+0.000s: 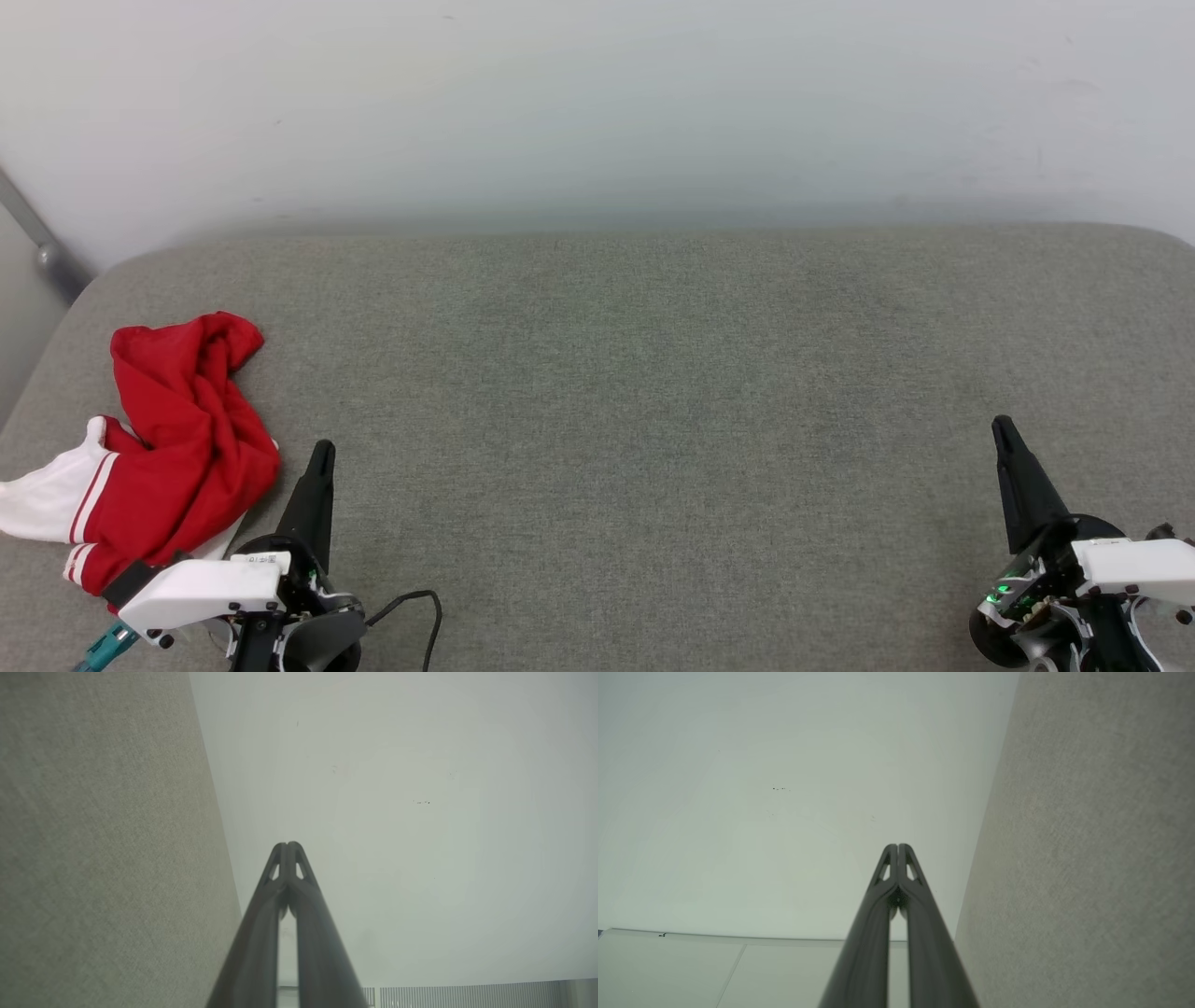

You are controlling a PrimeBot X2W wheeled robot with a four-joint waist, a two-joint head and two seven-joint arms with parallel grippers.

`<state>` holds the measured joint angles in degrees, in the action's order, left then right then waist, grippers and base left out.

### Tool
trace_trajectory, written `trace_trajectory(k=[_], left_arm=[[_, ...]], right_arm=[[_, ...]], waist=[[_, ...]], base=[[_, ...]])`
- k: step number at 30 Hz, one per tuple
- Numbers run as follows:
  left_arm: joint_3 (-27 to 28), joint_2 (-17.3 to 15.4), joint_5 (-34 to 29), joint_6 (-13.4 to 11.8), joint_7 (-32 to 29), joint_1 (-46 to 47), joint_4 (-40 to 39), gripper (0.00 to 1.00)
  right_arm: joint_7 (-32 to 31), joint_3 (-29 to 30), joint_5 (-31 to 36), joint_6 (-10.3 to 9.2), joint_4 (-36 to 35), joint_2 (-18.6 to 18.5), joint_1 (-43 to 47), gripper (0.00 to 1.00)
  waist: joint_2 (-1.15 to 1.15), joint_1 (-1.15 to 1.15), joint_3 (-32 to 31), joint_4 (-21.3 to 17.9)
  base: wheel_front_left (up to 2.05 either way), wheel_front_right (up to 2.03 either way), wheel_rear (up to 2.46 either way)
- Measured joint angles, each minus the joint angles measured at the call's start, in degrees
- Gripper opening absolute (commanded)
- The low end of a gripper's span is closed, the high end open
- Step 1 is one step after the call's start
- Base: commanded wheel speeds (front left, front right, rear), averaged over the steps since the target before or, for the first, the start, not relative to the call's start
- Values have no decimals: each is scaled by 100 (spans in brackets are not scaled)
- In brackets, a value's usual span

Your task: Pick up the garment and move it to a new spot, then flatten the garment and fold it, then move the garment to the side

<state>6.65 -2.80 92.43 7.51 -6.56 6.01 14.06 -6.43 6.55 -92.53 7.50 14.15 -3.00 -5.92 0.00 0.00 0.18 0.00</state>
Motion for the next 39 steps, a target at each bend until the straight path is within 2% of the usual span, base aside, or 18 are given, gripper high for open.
trace_trajectory(k=[25, 26, 39], left_arm=[[0, 0, 0, 0, 0, 0, 0, 0], [0, 0, 0, 0, 0, 0, 0, 100], [-298, 14, -109, -4, 269, -154, -96, 100]], right_arm=[[1, 0, 0, 0, 0, 0, 0, 0], [1, 0, 0, 0, 0, 0, 0, 100], [246, -169, 134, -2, -74, 8, 186, 100]], waist=[[0, 0, 0, 0], [0, 0, 0, 0], [0, 0, -4, 3]], base=[[0, 0, 0], [0, 0, 0], [0, 0, 0]])
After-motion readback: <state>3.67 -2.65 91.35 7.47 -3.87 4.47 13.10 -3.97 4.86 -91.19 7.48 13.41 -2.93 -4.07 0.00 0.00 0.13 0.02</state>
